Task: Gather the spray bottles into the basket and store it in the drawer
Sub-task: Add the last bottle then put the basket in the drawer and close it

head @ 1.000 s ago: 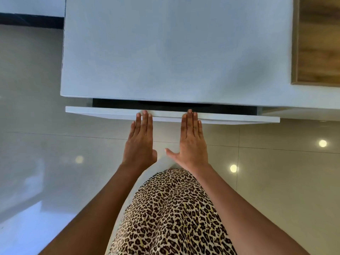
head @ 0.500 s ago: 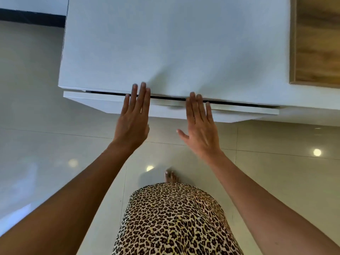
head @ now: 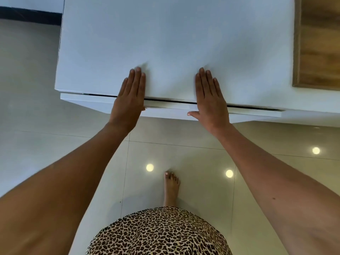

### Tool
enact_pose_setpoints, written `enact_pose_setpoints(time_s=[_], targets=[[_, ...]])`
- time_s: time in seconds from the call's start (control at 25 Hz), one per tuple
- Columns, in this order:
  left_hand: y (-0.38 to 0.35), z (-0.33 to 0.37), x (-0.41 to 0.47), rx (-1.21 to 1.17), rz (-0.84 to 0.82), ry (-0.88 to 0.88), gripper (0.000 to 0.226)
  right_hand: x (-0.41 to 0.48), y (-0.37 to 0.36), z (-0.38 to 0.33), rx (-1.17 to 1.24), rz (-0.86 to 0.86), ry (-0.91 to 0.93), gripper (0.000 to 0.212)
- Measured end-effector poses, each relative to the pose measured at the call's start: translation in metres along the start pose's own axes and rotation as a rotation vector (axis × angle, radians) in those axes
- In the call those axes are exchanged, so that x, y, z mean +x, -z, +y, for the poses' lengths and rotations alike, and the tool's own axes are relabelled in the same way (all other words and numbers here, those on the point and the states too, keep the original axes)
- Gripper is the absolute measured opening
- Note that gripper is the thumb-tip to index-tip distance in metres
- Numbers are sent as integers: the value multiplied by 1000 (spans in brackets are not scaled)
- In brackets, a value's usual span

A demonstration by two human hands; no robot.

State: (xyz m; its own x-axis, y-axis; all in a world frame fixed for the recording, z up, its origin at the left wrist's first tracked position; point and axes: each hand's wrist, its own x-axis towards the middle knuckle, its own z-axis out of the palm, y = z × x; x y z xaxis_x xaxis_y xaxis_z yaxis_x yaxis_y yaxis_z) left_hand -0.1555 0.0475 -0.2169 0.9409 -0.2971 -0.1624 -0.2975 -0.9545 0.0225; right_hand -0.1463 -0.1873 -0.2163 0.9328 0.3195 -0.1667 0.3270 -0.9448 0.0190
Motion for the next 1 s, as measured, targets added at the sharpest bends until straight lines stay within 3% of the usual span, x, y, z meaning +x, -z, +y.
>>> enact_pose_setpoints(time_s=[0.12,0.32,0.64,0.92,1.0], targets=[[-2,-3,1,76,35,-5,86,1,-4,0,-17,36,-13,109],[-18,-6,7,326,330,-106,54,4,-16,-2,-73,205,-47,97],[-22,-9,12,377,493,-110,53,6,-23,2,-197,266,-4,96],[-14,-4,5,406,383,-14,55,2,-14,-5,-89,188,-48,94],[-10,0,4,189,224,53,73,3,-10,-6,-7,113,-59,96]])
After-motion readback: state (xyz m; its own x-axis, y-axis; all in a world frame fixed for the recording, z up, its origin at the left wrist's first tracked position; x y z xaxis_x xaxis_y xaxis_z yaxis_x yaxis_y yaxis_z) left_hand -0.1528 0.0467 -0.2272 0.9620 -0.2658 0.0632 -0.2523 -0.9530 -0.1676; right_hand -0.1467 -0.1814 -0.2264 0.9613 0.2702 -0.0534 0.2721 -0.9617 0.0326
